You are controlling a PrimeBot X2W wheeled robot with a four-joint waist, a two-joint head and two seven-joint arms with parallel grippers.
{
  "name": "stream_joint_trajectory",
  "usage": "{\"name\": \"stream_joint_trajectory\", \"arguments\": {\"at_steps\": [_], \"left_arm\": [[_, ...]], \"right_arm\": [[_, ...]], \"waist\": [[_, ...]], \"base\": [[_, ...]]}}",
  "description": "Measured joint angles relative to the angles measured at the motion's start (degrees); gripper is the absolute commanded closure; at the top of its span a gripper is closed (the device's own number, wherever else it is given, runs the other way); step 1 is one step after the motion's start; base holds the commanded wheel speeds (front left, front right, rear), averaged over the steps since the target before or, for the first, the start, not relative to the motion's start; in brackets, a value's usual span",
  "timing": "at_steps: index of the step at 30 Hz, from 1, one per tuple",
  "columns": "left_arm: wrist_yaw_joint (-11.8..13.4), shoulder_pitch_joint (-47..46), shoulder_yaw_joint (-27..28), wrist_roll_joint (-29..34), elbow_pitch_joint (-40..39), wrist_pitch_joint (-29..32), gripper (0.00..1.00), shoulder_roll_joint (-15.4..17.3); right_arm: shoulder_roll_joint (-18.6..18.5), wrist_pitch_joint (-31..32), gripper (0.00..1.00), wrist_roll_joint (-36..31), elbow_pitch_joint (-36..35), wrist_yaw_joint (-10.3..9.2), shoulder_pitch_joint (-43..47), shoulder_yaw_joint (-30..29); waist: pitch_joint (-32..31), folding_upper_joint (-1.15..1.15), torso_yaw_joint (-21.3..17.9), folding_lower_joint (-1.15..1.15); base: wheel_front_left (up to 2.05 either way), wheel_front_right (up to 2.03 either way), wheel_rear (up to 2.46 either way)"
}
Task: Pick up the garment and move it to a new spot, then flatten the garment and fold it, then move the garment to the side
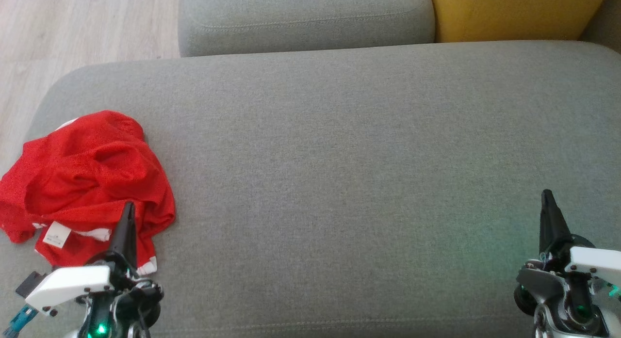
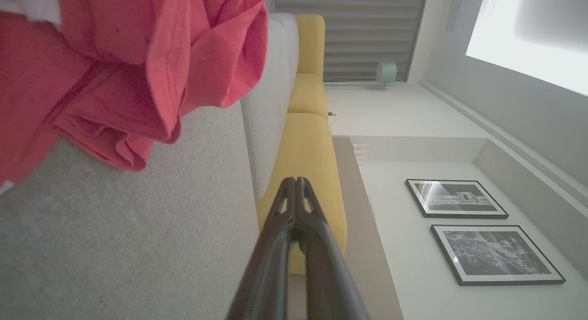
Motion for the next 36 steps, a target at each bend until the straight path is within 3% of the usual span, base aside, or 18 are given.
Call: {"name": "stream_joint_trajectory", "arguments": {"at_steps": [14,15,16,17,18,36], "left_arm": [[0.0,0.0,0.0,0.0,0.0,0.0,1.0,0.0],[0.03,0.02,-0.03,0.0,0.13,-0.02,0.0,-0.03],[0.04,0.19,-0.09,0.01,0.86,-0.04,0.0,-0.07],[0.04,0.7,-0.13,0.01,1.77,-0.04,1.0,-0.2],[0.05,1.4,-0.15,0.01,2.78,-0.04,0.0,-0.36],[0.11,3.19,-0.66,0.79,3.15,-2.66,0.0,-0.68]], "right_arm": [[0.0,0.0,1.0,0.0,0.0,0.0,0.0,0.0],[0.01,0.0,0.0,-0.01,0.16,0.0,0.02,0.01],[0.04,-0.01,0.0,-0.01,0.87,-0.02,0.14,0.05],[0.11,-0.01,1.0,-0.01,1.82,-0.05,0.53,0.09],[0.18,-0.01,0.0,-0.01,2.8,-0.05,1.1,0.12],[0.35,-2.72,0.0,-4.38,3.38,-0.07,2.9,0.58]], "waist": [[0.0,0.0,0.0,0.0],[0.0,0.0,0.0,0.0],[0.0,0.0,0.0,0.0],[0.0,0.0,0.0,0.0],[0.01,0.0,-0.01,0.0],[-0.05,0.0,0.12,0.0]], "base": [[0.0,0.0,0.0],[0.0,0.0,0.0],[0.0,0.0,0.0],[0.0,0.0,0.0],[0.0,0.0,0.0],[0.0,0.0,0.0]]}}
